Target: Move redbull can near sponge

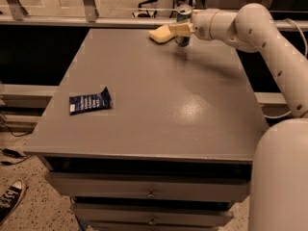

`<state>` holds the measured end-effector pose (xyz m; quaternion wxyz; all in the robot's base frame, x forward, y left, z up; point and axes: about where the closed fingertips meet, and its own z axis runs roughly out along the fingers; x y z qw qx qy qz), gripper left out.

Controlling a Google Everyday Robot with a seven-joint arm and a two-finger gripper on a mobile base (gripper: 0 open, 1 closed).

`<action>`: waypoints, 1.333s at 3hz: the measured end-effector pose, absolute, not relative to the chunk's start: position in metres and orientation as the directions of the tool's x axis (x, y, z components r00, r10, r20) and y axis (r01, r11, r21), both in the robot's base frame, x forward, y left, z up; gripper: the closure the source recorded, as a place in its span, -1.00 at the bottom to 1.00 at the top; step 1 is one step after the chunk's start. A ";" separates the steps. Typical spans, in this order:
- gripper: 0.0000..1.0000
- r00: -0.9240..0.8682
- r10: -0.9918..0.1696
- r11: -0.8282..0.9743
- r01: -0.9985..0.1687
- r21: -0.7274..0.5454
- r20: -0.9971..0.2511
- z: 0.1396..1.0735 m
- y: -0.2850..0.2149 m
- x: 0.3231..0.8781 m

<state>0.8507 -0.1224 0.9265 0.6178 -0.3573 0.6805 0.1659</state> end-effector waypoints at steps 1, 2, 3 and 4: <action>1.00 -0.015 -0.284 0.702 -0.684 -0.197 -0.959 0.917 -0.122 0.872; 1.00 -0.032 -0.284 0.708 -0.682 -0.187 -0.958 0.912 -0.122 0.882; 0.70 -0.064 -0.279 0.709 -0.686 -0.161 -0.958 0.907 -0.121 0.886; 0.22 -0.092 -0.271 0.717 -0.684 -0.137 -0.958 0.902 -0.126 0.887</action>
Offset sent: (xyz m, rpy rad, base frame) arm 0.0469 -0.0082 -0.0148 -0.0040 0.0584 -0.0459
